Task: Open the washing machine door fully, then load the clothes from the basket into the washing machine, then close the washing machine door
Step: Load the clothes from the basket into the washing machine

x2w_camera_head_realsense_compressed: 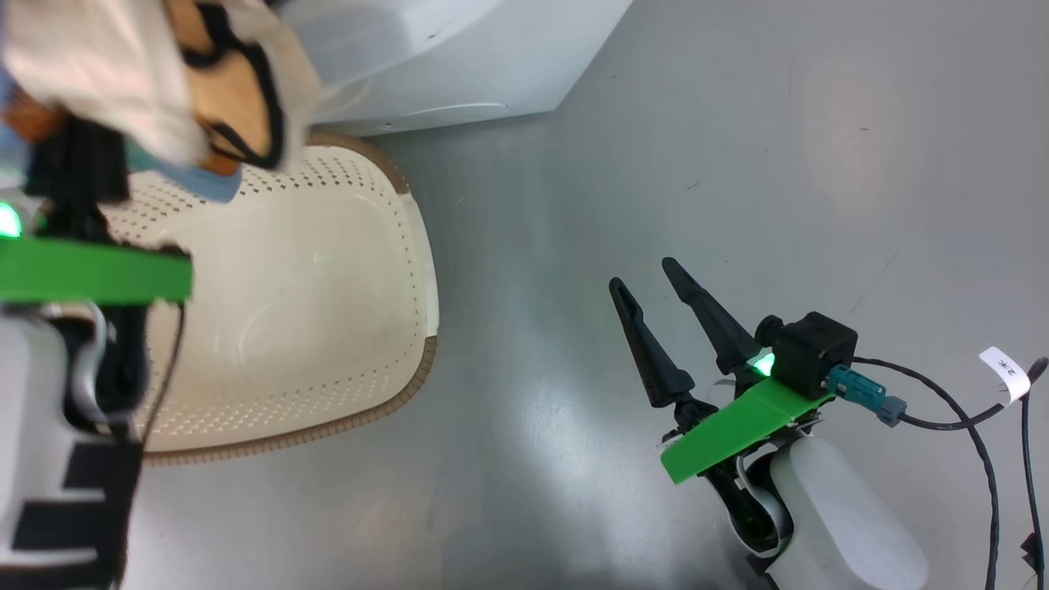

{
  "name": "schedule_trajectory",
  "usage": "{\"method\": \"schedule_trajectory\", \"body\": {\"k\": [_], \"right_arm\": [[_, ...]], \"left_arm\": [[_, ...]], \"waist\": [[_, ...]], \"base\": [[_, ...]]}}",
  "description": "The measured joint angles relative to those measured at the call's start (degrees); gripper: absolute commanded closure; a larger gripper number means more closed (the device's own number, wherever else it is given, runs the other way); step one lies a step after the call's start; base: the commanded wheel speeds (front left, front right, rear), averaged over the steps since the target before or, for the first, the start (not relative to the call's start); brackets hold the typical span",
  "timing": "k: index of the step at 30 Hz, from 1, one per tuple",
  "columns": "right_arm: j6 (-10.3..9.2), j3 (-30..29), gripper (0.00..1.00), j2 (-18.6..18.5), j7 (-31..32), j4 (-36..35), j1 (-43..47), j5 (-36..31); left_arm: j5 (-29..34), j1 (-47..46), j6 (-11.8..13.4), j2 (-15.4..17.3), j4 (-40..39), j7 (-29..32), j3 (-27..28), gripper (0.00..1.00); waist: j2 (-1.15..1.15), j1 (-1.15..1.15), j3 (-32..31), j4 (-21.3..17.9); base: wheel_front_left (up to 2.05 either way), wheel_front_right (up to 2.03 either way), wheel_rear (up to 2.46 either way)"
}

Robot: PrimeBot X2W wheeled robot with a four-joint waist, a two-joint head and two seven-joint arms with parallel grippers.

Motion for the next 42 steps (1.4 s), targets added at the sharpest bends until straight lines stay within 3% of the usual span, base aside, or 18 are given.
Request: {"method": "schedule_trajectory", "body": {"k": [13, 30, 35, 42], "right_arm": [[0.00, 0.01, 0.00, 0.00, 0.00, 0.09, 0.01, 0.27], [0.00, -0.11, 0.00, 0.03, 0.00, 0.15, 1.13, 0.29], [-0.01, 0.07, 0.00, 0.02, 0.00, 0.05, 1.12, 0.51], [0.00, 1.19, 0.00, 0.03, 0.00, 0.00, 1.07, 1.49]], "left_arm": [[4.27, -18.02, 3.94, 1.30, 10.95, 3.80, -0.24, 1.00], [6.12, -36.42, 4.47, 0.65, 33.61, 15.95, -4.44, 1.00], [6.44, -41.44, 5.30, -1.24, 36.60, 16.73, -5.28, 1.00], [7.11, -45.33, 6.25, -1.19, 40.23, 14.99, -5.65, 1.00]], "waist": [[0.00, 0.01, 0.62, -0.98], [0.00, 0.01, 3.47, -1.36], [0.00, 0.01, 5.06, -1.65], [0.00, 0.01, 6.78, -2.59]], "base": [[0.00, 0.00, 0.00], [0.00, 0.00, 0.00], [0.00, 0.00, 0.00], [0.00, 0.00, 0.00]]}}
